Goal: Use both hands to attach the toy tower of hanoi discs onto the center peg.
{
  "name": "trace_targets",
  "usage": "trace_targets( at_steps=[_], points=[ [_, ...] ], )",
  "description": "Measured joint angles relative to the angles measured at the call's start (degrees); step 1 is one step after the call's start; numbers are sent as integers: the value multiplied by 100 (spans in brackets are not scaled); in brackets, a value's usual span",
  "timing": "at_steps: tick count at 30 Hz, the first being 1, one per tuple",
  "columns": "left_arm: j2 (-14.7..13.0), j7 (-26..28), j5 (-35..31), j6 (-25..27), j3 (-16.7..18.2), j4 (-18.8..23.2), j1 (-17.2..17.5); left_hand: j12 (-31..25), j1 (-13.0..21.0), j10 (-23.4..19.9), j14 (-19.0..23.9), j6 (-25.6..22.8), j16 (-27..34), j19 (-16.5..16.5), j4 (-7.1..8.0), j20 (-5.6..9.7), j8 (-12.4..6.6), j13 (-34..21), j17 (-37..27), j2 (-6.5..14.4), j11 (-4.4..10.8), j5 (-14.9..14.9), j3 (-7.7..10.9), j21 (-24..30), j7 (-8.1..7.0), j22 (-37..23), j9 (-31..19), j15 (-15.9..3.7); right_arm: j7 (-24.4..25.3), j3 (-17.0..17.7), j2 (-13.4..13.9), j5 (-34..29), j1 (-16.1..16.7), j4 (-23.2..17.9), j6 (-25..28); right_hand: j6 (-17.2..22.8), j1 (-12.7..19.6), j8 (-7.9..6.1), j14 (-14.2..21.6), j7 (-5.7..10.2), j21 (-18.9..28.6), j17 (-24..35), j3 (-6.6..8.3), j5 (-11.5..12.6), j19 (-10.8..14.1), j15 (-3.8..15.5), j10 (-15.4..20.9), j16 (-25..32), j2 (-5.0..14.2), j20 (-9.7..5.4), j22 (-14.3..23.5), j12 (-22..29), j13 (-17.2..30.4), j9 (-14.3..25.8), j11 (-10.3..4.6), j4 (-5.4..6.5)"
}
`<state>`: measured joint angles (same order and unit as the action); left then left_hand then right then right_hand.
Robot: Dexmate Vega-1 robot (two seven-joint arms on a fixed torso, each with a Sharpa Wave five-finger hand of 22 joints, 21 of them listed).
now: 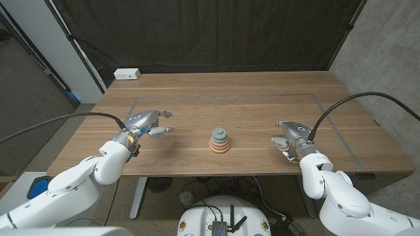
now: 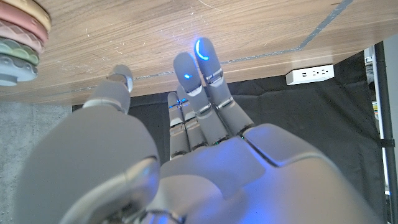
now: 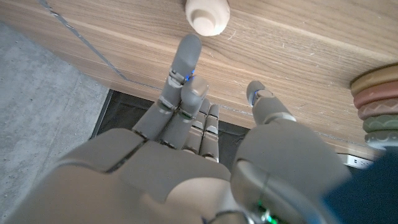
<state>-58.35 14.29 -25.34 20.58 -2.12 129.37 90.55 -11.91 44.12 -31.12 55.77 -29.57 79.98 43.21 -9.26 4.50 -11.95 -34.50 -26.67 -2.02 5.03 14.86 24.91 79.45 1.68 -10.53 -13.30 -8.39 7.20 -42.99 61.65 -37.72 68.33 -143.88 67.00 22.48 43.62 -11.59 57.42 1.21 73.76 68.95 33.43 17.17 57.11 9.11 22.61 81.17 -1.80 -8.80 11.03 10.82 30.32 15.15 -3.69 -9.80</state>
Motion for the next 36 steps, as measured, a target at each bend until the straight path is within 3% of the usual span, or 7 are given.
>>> trace_targets(
  at_steps=[6, 9, 15, 25, 33, 34, 36],
  points=[
    [56, 0, 0, -5, 34, -14, 2, 0, 0, 0, 0, -8, 0, 0, 1, 0, 0, 0, -5, 0, 0, 22, 48, 0, 8, 12, 0, 0, -274, -28, 16, 48, -30, -8, 418, -22, 45, 0, -94, 22, 0, -27, -25, 0, -102, -53, -31, -54, -45, 22, -13, 0, 11, 0, 31, 25],
    [79, 0, 1, -30, 44, -14, 5, 0, 0, 0, 0, -8, 0, 0, 0, 0, 0, 0, -2, 0, 0, 22, 48, 0, 8, 14, -1, 0, -376, -342, 175, 125, -372, -45, 585, -41, 44, 0, -113, 41, 0, -51, -25, 0, -121, -71, -31, -70, -45, 42, -12, 22, 11, 0, 31, 25],
    [117, 0, 1, -35, 58, -9, 16, 0, -30, -30, 0, -9, 0, 1, 0, 0, 0, 27, -1, 30, -31, 22, 48, -23, 8, 14, -1, 0, -465, -462, 235, 313, -518, -63, 800, -40, 44, 0, -134, 41, 0, -53, -66, 0, -143, -51, -30, -114, -44, 62, -12, 45, 10, 0, 31, 46],
    [165, -2, -7, -39, 67, 21, 39, 0, -30, -64, 0, -31, 0, 1, -7, 0, 0, 28, -5, 76, -5, 22, 103, -23, 30, 14, -1, 0, -468, -866, 382, 680, -995, -73, 1044, -71, 44, 0, -165, 11, 0, -63, -73, 0, -142, -82, -8, -154, -44, 62, -12, 45, 18, -26, 9, 39],
    [201, -7, -8, -40, 104, 39, 82, 0, -30, -92, 1, -72, 0, 1, -7, 0, 0, 19, -4, 76, -32, 22, 103, -23, 7, 14, -2, 0, -340, -912, 399, 1074, -1053, -73, 1131, -70, 44, -29, -164, 11, 20, -73, -102, 0, -162, -82, 33, -154, -44, 42, -11, 88, 37, -26, -32, 57],
    [203, -20, -9, -53, 111, 40, 88, 0, -30, -92, 1, -71, 0, 1, -7, 0, 0, 14, -4, 76, -31, 22, 103, -23, 7, 14, -2, 0, -331, -1052, 435, 1094, -1258, -20, 1135, -70, 44, -29, -164, 11, 20, -73, -119, 0, -162, -82, 33, -154, -44, 42, -11, 88, 39, -25, -32, 42],
    [209, -25, -9, -59, 120, 42, 101, 0, -30, -92, 1, -71, 0, 1, -7, 0, 0, 10, -4, 76, -32, 22, 103, -23, 7, 14, -2, 0, -277, -1081, 437, 1207, -1301, -7, 1154, -70, 44, -29, -164, 11, 20, -66, -120, 0, -162, -82, 33, -154, -44, 42, -11, 88, 64, -25, -32, 40]
  ],
)
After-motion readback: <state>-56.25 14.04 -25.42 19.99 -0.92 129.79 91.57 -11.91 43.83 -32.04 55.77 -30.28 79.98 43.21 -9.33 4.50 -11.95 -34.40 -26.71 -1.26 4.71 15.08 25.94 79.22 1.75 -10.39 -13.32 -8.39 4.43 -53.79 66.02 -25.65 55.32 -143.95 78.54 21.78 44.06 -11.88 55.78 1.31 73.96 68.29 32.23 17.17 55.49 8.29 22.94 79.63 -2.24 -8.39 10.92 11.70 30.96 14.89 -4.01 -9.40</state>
